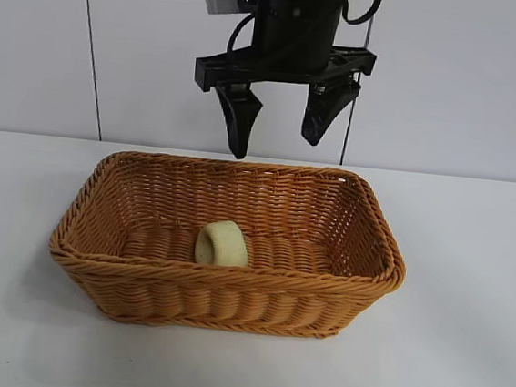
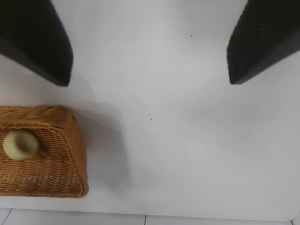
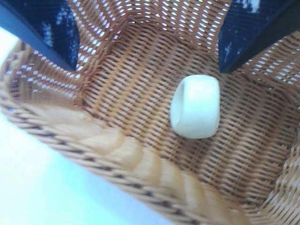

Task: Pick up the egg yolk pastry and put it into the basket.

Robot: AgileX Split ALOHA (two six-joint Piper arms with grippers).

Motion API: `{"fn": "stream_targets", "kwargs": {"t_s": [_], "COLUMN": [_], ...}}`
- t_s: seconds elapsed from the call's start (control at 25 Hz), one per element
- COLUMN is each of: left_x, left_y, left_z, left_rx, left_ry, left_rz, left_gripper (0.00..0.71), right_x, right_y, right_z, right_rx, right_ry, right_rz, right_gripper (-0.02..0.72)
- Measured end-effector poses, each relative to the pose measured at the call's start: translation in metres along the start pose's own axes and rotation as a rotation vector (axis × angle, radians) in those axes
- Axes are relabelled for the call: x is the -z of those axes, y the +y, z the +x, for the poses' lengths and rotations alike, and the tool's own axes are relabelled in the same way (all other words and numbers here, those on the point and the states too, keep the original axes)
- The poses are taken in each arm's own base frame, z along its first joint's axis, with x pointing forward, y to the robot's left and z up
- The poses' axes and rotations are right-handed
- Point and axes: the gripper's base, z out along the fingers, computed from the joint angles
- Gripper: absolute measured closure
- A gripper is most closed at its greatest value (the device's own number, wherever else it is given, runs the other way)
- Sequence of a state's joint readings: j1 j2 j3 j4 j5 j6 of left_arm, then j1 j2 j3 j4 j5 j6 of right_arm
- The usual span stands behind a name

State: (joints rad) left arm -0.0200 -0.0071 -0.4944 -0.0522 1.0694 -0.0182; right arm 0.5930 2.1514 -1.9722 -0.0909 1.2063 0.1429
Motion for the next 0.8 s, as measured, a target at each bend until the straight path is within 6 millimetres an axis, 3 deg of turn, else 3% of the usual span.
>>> {"fn": "stream_targets", "kwargs": {"t_s": [0.2,0.44,0.64,0.8], "left_x": [0.000,0.000,0.000,0.000], "left_y": [0.000,0.000,0.000,0.000], "left_z": [0.000,0.000,0.000,0.000], "left_rx": [0.000,0.000,0.000,0.000], "left_ry": [0.000,0.000,0.000,0.000], "left_rz": [0.000,0.000,0.000,0.000], "left_gripper": [0.020,0.020,0.020,0.020], "right_x": [-0.002,-0.005,-0.004,-0.002], "right_y": [-0.031,-0.113,-0.185,-0.224], "right_z": [-0.002,0.002,0.018,0.032], "right_rx": [-0.076,-0.248,-0.400,-0.485], "right_ry": [0.001,0.009,0.018,0.023], "right_rz": [0.018,0.074,0.122,0.148], "right_gripper": [0.143,0.143,0.143,0.143]}}
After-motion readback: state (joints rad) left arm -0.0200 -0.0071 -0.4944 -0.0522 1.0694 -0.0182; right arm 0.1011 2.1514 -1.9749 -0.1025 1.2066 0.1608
